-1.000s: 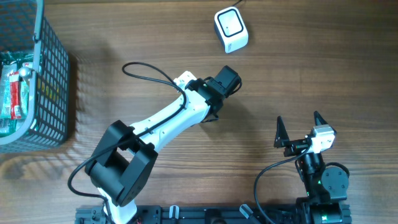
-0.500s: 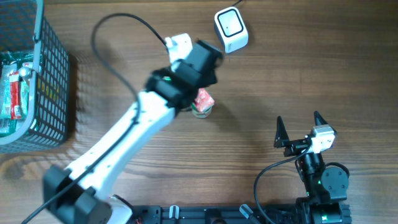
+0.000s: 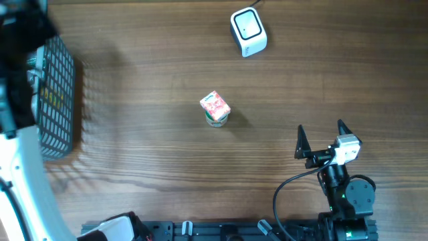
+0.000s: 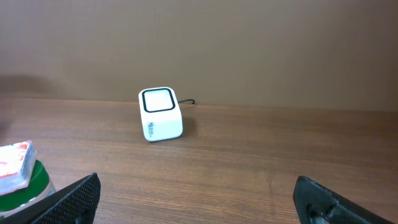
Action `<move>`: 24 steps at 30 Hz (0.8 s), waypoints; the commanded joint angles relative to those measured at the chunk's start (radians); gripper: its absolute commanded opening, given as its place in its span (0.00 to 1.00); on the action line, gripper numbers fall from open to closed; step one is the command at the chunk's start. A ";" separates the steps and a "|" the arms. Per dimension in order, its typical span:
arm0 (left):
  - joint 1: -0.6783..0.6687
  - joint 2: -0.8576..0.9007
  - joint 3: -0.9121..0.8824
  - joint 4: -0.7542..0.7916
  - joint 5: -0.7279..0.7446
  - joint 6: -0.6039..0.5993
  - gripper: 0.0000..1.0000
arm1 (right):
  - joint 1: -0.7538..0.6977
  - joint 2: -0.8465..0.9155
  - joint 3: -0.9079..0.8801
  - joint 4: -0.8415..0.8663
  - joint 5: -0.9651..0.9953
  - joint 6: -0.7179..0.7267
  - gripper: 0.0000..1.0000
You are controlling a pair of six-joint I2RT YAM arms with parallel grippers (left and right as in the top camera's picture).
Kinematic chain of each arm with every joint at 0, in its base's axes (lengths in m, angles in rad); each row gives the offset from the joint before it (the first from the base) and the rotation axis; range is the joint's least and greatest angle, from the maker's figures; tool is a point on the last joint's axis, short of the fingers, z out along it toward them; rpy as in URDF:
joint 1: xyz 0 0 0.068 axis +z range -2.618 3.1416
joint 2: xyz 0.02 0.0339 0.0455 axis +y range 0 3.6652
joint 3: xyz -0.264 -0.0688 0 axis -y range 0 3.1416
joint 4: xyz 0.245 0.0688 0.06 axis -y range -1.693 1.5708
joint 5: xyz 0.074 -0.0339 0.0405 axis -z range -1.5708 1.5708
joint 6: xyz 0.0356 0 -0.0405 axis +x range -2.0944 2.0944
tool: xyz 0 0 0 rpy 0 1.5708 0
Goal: Scan the item barcode
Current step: 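Set the Kleenex pack on the table and open the left gripper, then reach the left gripper into the basket and grasp the Vim bottle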
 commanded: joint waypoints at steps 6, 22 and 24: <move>0.356 0.187 -0.001 -0.056 0.328 0.105 1.00 | 0.000 -0.001 -0.001 0.003 0.013 -0.011 1.00; 0.421 0.439 -0.002 -0.176 0.450 0.251 0.97 | 0.000 -0.001 -0.001 0.003 0.013 -0.011 1.00; 0.420 0.463 -0.002 -0.188 0.450 0.251 0.95 | 0.000 -0.001 -0.001 0.003 0.013 -0.011 1.00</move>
